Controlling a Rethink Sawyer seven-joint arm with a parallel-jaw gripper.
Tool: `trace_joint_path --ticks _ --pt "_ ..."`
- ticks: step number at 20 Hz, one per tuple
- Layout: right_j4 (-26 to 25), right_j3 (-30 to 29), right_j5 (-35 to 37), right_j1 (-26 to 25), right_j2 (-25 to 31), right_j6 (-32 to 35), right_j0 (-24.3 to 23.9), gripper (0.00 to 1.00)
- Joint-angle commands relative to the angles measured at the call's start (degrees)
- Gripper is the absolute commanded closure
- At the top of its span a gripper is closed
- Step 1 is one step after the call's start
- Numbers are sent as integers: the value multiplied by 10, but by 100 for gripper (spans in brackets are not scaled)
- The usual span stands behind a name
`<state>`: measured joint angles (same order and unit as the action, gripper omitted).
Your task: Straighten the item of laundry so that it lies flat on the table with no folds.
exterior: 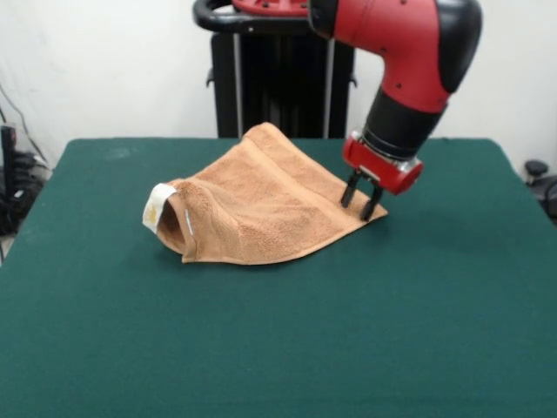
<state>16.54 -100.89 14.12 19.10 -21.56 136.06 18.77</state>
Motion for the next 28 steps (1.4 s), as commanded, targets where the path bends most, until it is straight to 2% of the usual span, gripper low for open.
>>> trace_joint_path --ticks 1,3,9,14,25,26,28 --pt "20 9 65 -23 15 98 9 0" --pt "27 8 60 -32 25 103 6 0" --pt "42 2 -22 -69 77 111 -28 0" --pt "54 8 -63 -91 90 124 -30 0" --pt "37 10 -138 -112 128 114 -56 0" --pt "33 7 -149 -111 131 114 -57 100" --pt "21 -2 -176 -107 144 114 -69 100"
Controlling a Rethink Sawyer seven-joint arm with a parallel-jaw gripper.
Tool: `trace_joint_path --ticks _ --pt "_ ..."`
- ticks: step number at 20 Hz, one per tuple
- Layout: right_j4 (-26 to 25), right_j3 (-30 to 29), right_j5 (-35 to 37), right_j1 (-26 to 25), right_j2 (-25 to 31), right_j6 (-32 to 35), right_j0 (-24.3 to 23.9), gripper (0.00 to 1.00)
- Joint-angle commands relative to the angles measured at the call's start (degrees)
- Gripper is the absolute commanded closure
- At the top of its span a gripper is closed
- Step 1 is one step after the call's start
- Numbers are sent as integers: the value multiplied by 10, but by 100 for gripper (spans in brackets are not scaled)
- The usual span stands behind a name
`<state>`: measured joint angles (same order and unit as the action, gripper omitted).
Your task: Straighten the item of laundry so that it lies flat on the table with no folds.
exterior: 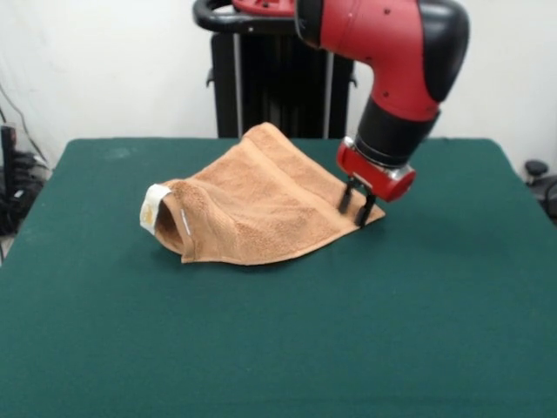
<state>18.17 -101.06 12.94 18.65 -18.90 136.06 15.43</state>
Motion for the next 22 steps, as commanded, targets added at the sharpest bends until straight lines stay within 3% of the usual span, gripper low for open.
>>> trace_joint_path --ticks 1,6,16,17,22 --pt "-3 -3 -180 -100 123 116 -41 100" --pt "-37 -22 -282 -95 157 146 -66 100" --pt "-17 -19 -244 -86 141 120 -49 100" --pt "-15 -17 -234 -85 138 112 -47 0" --pt "-3 -7 -178 -90 131 95 -44 0"
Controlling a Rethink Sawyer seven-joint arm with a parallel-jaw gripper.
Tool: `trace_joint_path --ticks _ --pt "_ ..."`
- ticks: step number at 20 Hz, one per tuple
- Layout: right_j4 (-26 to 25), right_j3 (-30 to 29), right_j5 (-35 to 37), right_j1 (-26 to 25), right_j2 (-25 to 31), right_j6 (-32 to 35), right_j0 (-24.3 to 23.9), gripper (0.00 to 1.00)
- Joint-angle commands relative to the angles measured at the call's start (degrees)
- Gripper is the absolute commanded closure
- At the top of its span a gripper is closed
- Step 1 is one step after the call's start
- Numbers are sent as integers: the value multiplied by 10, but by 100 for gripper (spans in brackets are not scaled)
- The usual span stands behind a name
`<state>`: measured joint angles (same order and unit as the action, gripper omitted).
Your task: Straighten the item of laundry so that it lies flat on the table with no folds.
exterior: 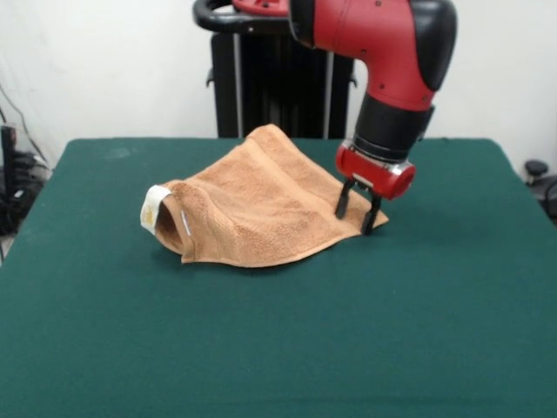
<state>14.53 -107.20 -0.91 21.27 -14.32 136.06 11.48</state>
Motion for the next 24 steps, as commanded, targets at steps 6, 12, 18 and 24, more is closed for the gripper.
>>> trace_joint_path --ticks 6,12,18,24 --pt "60 72 -20 -135 66 102 12 0" --pt "55 80 -40 -153 88 97 -9 0" --pt "51 88 -44 -161 99 94 -18 100" --pt "48 90 -19 -154 93 86 -13 100"
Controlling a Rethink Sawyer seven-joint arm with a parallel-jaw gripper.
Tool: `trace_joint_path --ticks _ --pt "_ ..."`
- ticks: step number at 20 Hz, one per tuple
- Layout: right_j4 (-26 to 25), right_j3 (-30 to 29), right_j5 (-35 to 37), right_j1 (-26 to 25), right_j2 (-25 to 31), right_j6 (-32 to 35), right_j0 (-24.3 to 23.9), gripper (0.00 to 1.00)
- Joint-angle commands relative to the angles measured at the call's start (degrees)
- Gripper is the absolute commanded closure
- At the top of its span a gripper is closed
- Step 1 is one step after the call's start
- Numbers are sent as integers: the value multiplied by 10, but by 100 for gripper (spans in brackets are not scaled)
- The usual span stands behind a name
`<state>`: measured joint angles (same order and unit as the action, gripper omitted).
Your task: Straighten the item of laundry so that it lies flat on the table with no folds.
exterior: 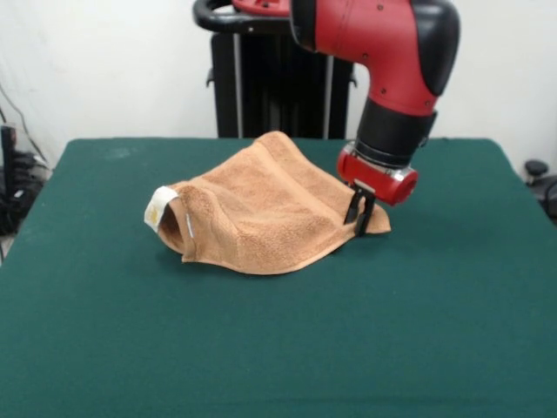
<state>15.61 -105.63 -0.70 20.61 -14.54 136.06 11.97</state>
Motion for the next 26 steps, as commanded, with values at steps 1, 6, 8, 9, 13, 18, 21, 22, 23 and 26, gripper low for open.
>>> trace_joint_path --ticks 1,6,8,9,13,18,21,22,23,26 --pt "39 71 -20 -144 97 88 -19 100" --pt "37 58 -22 -127 102 94 -17 100" --pt "22 52 -24 -119 125 87 -32 100" --pt "14 49 -29 -116 140 84 -41 100" --pt "-17 42 -44 -116 209 75 -84 100" --pt "-40 36 -36 -121 265 67 -119 100" --pt "-35 29 -32 -116 273 81 -113 100" --pt "-34 26 -28 -115 278 84 -115 100" --pt "-33 23 -27 -114 281 87 -115 100" --pt "-32 17 -29 -112 295 92 -120 100"
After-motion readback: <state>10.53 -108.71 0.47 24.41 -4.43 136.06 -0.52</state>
